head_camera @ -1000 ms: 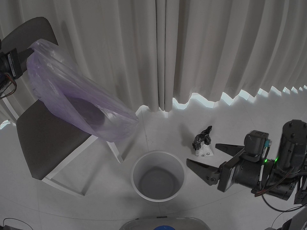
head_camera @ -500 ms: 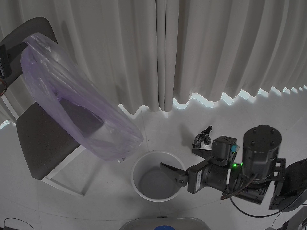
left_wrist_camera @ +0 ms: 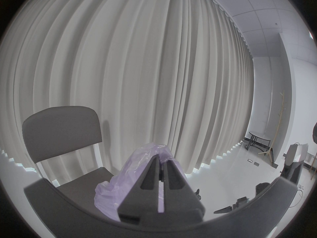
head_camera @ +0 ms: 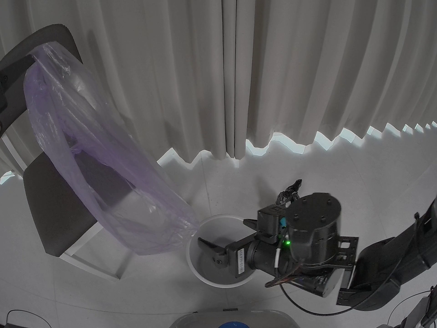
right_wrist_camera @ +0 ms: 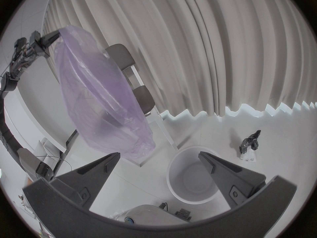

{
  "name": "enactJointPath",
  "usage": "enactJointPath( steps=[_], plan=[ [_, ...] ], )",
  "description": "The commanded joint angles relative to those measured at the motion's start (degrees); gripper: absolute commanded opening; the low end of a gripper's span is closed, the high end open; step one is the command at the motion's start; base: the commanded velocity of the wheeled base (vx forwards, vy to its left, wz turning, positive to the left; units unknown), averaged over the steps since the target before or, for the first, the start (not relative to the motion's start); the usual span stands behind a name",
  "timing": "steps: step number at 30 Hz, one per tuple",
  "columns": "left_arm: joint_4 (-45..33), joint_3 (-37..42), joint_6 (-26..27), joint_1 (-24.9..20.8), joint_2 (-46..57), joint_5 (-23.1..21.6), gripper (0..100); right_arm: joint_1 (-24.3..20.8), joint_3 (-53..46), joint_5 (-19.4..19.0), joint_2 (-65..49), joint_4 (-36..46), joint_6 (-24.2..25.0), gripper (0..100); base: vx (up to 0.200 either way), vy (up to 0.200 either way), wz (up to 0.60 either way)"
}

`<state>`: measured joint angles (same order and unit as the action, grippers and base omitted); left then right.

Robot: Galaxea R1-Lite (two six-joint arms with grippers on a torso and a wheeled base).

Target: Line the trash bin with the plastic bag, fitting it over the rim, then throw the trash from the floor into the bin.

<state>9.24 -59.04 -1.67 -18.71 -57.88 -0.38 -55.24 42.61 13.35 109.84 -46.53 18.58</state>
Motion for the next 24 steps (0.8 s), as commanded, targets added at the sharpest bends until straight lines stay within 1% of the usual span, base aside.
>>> enactJointPath(
  steps=[1,7,9,11,21,24],
  plan=[
    [0.1,-0.3,0.0,-1.5,0.2,0.8,0,-1.1,3.3,0.0,5.2,-0.2,0.0,100,0.0,0.0,0.0],
    [0.1,0.1,0.5,-1.7,0.8,0.7,0,-1.2,7.6,-0.1,9.4,-0.8,0.7,100,0.0,0.0,0.0],
    [0.1,0.1,0.6,-2.6,0.9,0.7,0,-1.2,8.9,0.1,11.1,-1.4,1.4,100,0.0,0.0,0.0],
    [0.1,0.1,0.6,-3.2,1.0,0.8,0,-1.2,9.4,0.0,11.4,-1.6,1.6,100,0.0,0.0,0.0],
    [0.1,0.2,0.6,-3.2,1.5,0.9,0,-0.9,10.7,0.2,11.6,-2.8,2.4,100,0.0,0.0,0.0],
    [0.1,0.2,0.6,-3.1,1.5,0.9,0,-1.1,11.4,2.7,11.6,-5.0,4.0,100,0.0,0.0,0.0]
  ],
)
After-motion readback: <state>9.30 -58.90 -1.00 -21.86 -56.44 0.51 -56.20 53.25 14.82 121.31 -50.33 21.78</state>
